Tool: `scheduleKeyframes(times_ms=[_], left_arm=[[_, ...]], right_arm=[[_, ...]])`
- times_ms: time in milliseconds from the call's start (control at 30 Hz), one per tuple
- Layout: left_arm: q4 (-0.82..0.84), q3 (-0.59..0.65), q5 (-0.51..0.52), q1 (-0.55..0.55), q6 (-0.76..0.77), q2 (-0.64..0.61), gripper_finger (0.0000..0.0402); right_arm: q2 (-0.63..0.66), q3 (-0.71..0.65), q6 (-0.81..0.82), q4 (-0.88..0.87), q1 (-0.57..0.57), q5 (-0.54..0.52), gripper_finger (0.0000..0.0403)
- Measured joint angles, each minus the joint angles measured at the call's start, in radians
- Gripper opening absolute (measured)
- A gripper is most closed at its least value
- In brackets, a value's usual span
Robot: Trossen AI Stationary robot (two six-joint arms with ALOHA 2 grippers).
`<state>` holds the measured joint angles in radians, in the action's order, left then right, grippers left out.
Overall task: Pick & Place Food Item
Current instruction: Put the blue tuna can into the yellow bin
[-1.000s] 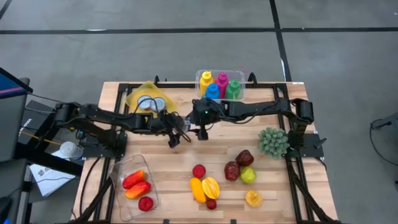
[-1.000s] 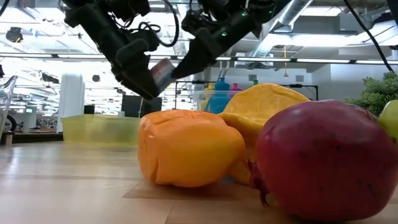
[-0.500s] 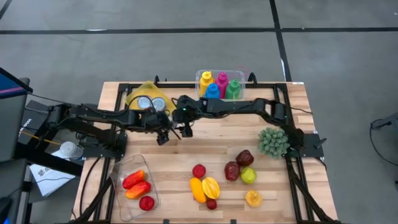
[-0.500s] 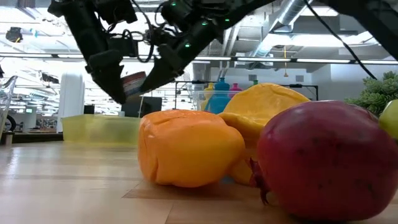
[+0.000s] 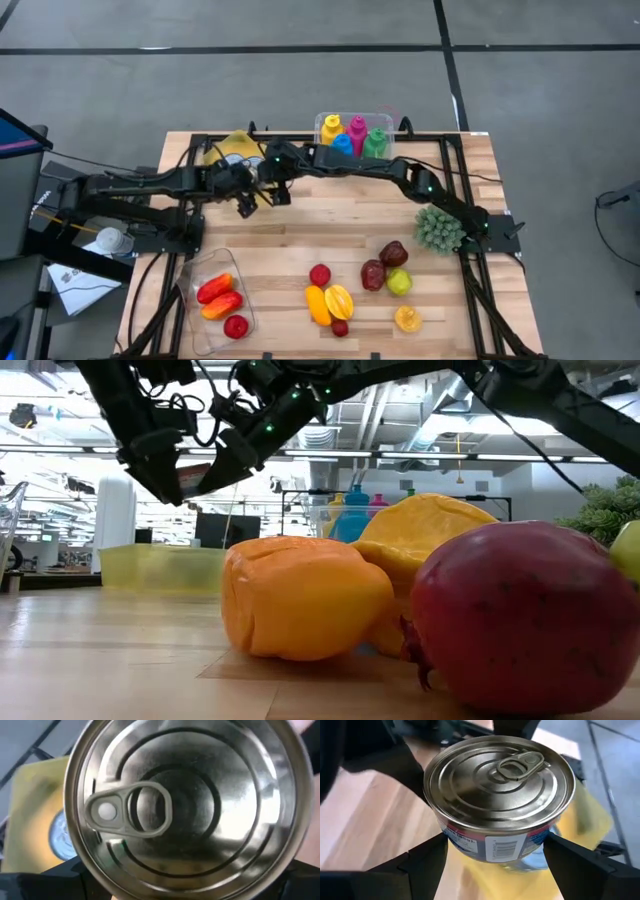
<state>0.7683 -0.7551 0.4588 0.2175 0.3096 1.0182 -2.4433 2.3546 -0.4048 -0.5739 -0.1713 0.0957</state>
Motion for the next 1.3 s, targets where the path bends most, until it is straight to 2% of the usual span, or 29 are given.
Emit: scheduleKeyframes(times_ms=[233, 533, 967, 1300], left_arm=[[-0.109, -0.001, -0.040, 0.156, -0.107, 0.045, 0.0320], [-0.198, -0.003, -0.146, 0.314, -0.118, 0.104, 0.0320], [-0.173, 0.001, -0.212, 0.353, -0.116, 0.206, 0.0320], [-0.156, -0.002, -0.202, 0.375, -0.127, 0.200, 0.0319]], right_arm=[[0.000, -0.009, 0.004, 0.040, -0.043, -0.010, 0.0313], [-0.001, -0.009, 0.081, 0.081, -0.091, 0.013, 0.0313], [-0.049, -0.015, 0.174, 0.096, -0.096, 0.036, 0.0313], [-0.055, -0.015, 0.168, 0.074, -0.110, 0.024, 0.0313]])
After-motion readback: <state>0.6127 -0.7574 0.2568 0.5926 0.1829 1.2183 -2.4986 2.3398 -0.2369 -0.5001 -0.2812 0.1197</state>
